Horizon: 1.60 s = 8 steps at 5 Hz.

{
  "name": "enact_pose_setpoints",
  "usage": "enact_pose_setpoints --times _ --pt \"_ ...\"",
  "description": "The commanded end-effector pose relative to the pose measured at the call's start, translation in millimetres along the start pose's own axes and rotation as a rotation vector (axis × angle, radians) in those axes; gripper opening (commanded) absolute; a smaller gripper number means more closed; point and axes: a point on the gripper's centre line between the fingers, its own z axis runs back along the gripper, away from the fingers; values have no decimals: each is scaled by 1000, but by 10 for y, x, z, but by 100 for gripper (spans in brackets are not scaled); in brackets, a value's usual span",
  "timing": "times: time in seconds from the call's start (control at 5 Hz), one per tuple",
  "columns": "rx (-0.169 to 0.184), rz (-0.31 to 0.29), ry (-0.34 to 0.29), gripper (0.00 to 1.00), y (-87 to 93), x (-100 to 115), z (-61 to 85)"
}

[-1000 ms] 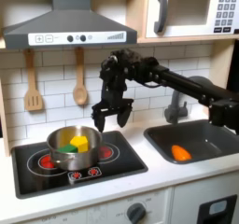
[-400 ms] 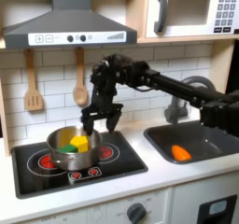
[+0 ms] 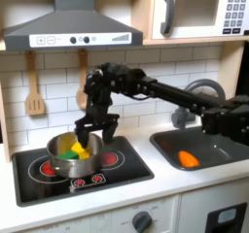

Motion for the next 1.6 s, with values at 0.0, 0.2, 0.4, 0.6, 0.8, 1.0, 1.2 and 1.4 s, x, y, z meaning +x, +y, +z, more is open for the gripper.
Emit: enact_pose_setpoints --times 0.0,0.2,0.4,0.6,0.8,1.0,1.2,1.4 --pt "-6 26 9 100 166 64 -62" --pt "-2 19 10 100 152 81 0" --pt "11 22 18 100 184 44 -22" --pt "16 28 7 100 138 91 -90" --pt "13 34 1 100 168 95 -119" --pt "26 59 3 100 221 85 -123" --pt "47 72 11 100 249 39 -164" --pt "43 67 27 100 214 30 -253"
